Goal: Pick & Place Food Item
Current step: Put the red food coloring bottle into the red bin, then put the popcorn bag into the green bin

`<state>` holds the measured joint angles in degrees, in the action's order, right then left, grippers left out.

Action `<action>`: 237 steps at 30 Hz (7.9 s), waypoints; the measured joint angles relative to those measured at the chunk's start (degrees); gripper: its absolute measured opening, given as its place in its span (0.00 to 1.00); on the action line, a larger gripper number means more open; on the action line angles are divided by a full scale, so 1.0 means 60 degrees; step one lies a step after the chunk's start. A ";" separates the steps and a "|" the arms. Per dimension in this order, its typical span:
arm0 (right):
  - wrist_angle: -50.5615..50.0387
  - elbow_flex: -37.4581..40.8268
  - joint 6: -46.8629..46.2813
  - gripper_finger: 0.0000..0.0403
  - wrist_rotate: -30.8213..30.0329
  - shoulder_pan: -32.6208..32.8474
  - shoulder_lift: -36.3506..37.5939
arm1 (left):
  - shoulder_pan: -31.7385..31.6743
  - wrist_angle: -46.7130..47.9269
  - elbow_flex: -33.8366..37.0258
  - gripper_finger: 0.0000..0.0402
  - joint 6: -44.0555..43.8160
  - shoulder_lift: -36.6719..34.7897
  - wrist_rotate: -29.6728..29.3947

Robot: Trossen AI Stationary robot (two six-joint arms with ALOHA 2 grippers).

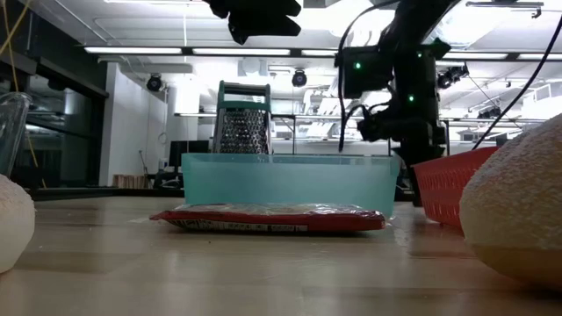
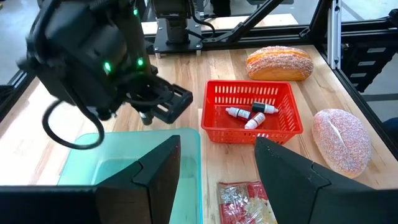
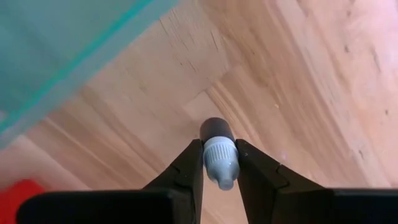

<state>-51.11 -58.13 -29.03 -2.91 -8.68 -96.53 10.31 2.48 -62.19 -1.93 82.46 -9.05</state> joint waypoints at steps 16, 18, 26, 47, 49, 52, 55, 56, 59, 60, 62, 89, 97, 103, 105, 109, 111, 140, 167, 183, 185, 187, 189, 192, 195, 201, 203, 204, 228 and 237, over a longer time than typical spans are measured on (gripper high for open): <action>-0.0878 0.0000 0.0064 0.17 -0.0021 0.0009 0.2241 | 0.0000 0.0000 0.0000 0.49 0.0003 0.0000 0.0002; -0.0932 0.0000 0.0064 0.17 -0.0014 0.0009 0.2379 | 0.0000 0.0000 0.0000 0.49 0.0001 0.0000 -0.0001; -0.0963 0.0000 0.0124 0.17 0.0007 0.0027 0.2400 | 0.0000 0.0000 0.0000 0.49 0.0003 0.0000 0.0002; -0.0987 0.0000 -0.0206 0.16 0.0082 0.1474 0.2399 | 0.0000 0.0000 0.0000 0.49 0.0003 0.0000 -0.0001; -0.0985 0.0000 -0.0258 0.16 0.0078 0.1715 0.2397 | 0.0000 0.0000 0.0000 0.49 0.0001 0.0000 -0.0001; -0.0985 0.0000 -0.0579 0.16 0.0082 0.2099 0.2397 | 0.0000 0.0000 0.0000 0.49 0.0003 0.0000 -0.0001; -0.0980 0.0000 -0.0815 0.16 0.0085 0.2488 0.2397 | 0.0000 0.0000 0.0000 0.49 0.0003 0.0000 0.0000; -0.0977 0.0000 -0.0936 0.16 0.0086 0.2628 0.2397 | 0.0000 0.0000 0.0000 0.49 0.0003 0.0000 0.0002; -0.0954 0.0000 -0.1250 0.16 0.0086 0.3062 0.2397 | 0.0000 0.0000 0.0000 0.49 0.0003 0.0000 0.0002; -0.0941 0.0000 -0.1368 0.16 0.0090 0.3200 0.2397 | 0.0000 0.0000 0.0000 0.49 0.0002 0.0000 0.0001; -0.0920 0.0000 -0.1592 0.16 0.0199 0.3467 0.2397 | 0.0000 0.0000 0.0000 0.49 0.0003 0.0000 -0.0001; 0.0303 0.0000 -0.2759 0.16 0.0253 0.5361 0.1874 | 0.0000 0.0000 0.0000 0.49 0.0000 0.0000 0.0002; 0.1134 0.0000 -0.2175 0.16 0.0308 0.4994 0.0904 | 0.0000 0.0000 0.0000 0.49 0.0003 0.0000 -0.0001; 0.1139 0.0000 -0.2159 0.16 0.0286 0.4852 0.0429 | 0.0000 0.0000 0.0000 0.49 0.0003 0.0000 -0.0001; 0.1102 0.0000 -0.2158 0.16 0.0282 0.4803 0.0379 | 0.0000 0.0000 0.0000 0.49 0.0001 0.0000 0.0001; 0.1085 0.0000 -0.2179 0.16 0.0246 0.4792 0.0379 | 0.0000 0.0000 0.0000 0.49 0.0003 0.0000 -0.0001; 0.1081 0.0000 -0.2183 0.17 0.0283 0.4792 0.0379 | 0.0000 0.0000 0.0000 0.49 0.0003 0.0000 0.0001; 0.1128 0.0000 -0.2171 0.28 0.0583 0.4651 0.0387 | 0.0000 0.0000 0.0000 0.49 0.0003 0.0000 0.0002; 0.0358 -0.0011 -0.1595 0.28 0.1510 0.4385 0.1905 | 0.0000 -0.0029 0.0000 0.49 0.0003 -0.0004 0.0002; -0.0020 -0.0004 0.0408 0.28 0.0554 0.2637 0.3190 | 0.0000 -0.0102 0.0000 0.49 0.0002 -0.0001 -0.0001; -0.0096 -0.0004 0.0603 0.28 0.0449 0.2329 0.3277 | 0.0000 -0.0131 0.0000 0.49 -0.0001 -0.0001 -0.0001; -0.0193 -0.0003 0.0783 0.28 0.0439 0.2020 0.3374 | 0.0000 -0.0249 0.0000 0.49 0.0002 0.0000 -0.0001; -0.0231 0.0000 0.0981 0.28 0.0471 0.1689 0.3407 | 0.0000 -0.0324 0.0000 0.49 -0.0001 -0.0004 -0.0001; -0.0342 0.0004 0.1306 0.28 0.0470 0.1117 0.3491 | 0.0000 -0.0403 0.0000 0.49 0.0001 -0.0004 0.0001; -0.0383 0.0004 0.1639 0.28 0.0467 0.0459 0.3581 | 0.0000 -0.0467 0.0000 0.49 0.0003 -0.0004 -0.0001; -0.0505 0.0004 0.2233 0.28 0.0510 -0.0939 0.3668 | 0.0000 -0.0510 0.0000 0.49 0.0002 -0.0004 -0.0001; -0.0669 0.0004 0.2329 0.28 0.0635 -0.1382 0.3710 | 0.0000 -0.0510 0.0000 0.49 0.0001 -0.0004 0.0002; -0.0782 0.0004 0.2347 0.28 0.0766 -0.1579 0.3735 | 0.0000 -0.0510 0.0000 0.49 0.0003 -0.0004 -0.0001; -0.1167 0.0004 0.3062 0.28 0.1224 -0.3561 0.5344 | 0.0000 -0.0499 0.0000 0.49 0.0001 -0.0004 0.0001; -0.0854 0.0004 0.2806 0.28 0.1259 -0.3559 0.5341 | 0.0000 -0.0499 0.0000 0.49 0.0000 -0.0004 -0.0001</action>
<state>-56.23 -58.11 -12.20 4.64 -30.03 -64.48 10.31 -0.51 -62.19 -1.93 82.43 -9.06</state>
